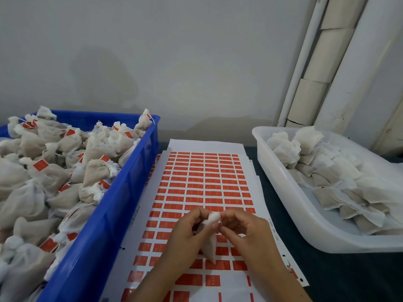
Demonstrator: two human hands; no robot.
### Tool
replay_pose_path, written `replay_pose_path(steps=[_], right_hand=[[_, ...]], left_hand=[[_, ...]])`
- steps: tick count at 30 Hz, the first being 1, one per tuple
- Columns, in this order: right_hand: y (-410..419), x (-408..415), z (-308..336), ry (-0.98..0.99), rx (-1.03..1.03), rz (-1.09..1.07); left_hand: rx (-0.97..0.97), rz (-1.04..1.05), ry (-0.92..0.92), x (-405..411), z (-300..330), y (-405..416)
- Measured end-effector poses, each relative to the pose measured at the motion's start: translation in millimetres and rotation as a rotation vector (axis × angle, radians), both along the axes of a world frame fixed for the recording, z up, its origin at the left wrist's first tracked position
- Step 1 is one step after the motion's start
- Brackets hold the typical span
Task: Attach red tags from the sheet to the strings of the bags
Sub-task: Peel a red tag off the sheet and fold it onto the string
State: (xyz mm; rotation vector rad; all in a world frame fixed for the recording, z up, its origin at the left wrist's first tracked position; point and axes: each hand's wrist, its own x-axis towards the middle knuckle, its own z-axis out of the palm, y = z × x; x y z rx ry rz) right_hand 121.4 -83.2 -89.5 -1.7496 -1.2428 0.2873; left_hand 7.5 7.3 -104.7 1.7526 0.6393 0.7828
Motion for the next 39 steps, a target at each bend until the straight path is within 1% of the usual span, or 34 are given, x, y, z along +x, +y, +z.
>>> replay_pose_path(steps=[5, 9, 14, 17, 22, 25, 30, 33, 36, 39], right_hand=[[1, 2, -5, -0.143, -0.012, -0.064], [0, 3, -7, -0.189, -0.033, -0.063], [1, 2, -7, -0.23, -0.007, -0.076], [2, 4, -6, -0.205, -0.008, -0.112], [3, 5, -4, -0.147, -0.075, -0.181], [3, 7, -2, -0.113, -0.08, -0.201], [5, 6, -2, -0.105, -0.075, -0.187], [6, 6, -6, -0.034, -0.062, -0.169], [4, 3, -10, 0.036, -0.081, -0.062], [5, 2, -8, 0.02, -0.121, 0.045]], left_hand=[[0.014, 0.021, 0.029, 1, 0, -3], [0.043, 0.046, 0.042, 2, -1, -3], [0.111, 0.107, 0.032, 4, 0, -5], [0.13, 0.147, 0.004, 4, 1, -4], [0.161, 0.209, 0.016, 3, 2, -1], [0.185, 0.21, 0.032, 3, 4, -1], [0.17, 0.181, 0.03, -1, 6, 2], [0.176, 0.128, 0.104, -5, 9, 7], [0.19, 0.071, 0.193, -12, 12, 13], [0.186, 0.061, 0.302, -19, 13, 18]])
